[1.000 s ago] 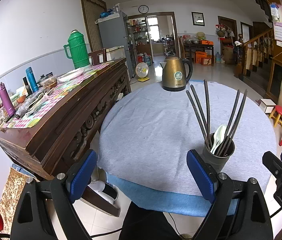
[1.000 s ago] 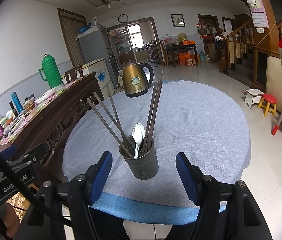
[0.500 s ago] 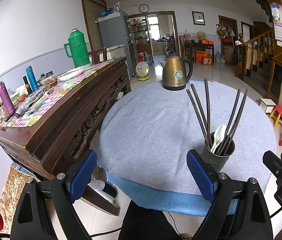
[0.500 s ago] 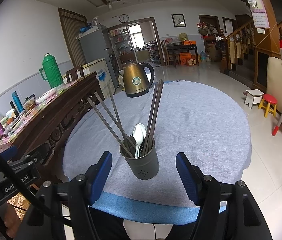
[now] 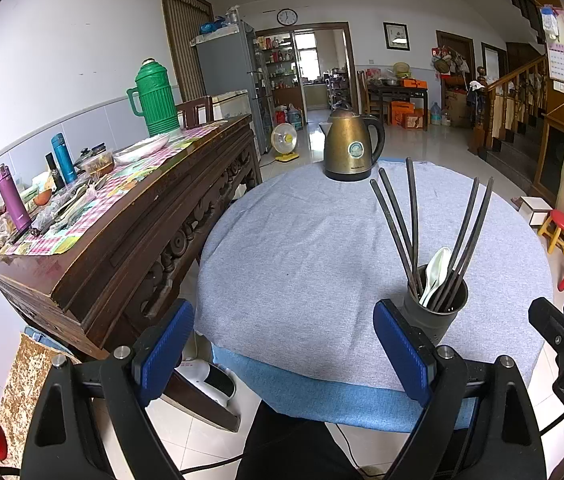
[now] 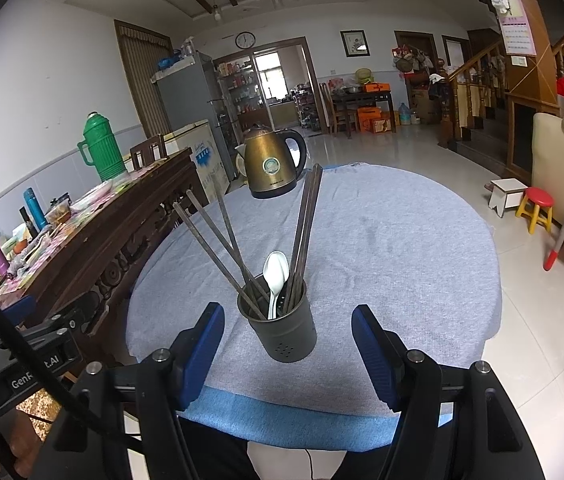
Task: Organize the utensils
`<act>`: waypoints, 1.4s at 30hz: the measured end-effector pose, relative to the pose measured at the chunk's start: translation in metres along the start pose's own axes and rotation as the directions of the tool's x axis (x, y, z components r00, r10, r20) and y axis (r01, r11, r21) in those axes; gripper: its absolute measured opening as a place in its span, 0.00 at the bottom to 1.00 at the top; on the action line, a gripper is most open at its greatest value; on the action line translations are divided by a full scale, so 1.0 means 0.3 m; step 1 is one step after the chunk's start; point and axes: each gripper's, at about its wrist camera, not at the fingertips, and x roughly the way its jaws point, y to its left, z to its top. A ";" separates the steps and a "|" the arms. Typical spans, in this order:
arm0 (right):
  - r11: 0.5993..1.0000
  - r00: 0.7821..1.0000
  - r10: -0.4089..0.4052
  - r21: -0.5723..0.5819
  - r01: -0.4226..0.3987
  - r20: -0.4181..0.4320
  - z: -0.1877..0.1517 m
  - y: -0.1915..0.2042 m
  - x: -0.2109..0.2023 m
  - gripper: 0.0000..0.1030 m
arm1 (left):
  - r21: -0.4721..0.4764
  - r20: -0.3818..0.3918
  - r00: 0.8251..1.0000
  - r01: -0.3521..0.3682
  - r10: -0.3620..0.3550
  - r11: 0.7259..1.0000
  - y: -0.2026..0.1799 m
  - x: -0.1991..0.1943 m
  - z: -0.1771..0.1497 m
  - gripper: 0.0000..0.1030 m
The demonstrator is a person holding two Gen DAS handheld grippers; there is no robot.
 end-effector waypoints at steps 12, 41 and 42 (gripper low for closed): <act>1.000 0.999 -0.018 -0.023 0.019 0.038 0.035 0.011 -0.013 0.68 | -0.010 -0.009 1.000 -0.002 0.002 1.000 0.007 0.008 -0.001 0.89; 0.998 0.995 -0.026 -0.047 0.030 0.094 0.059 0.020 -0.048 0.70 | -0.013 0.003 1.000 0.010 -0.010 1.000 0.025 -0.008 0.012 0.89; 0.998 0.995 -0.024 -0.047 0.029 0.097 0.061 0.022 -0.048 0.70 | -0.010 0.005 1.000 0.010 -0.010 1.000 0.026 -0.009 0.014 0.89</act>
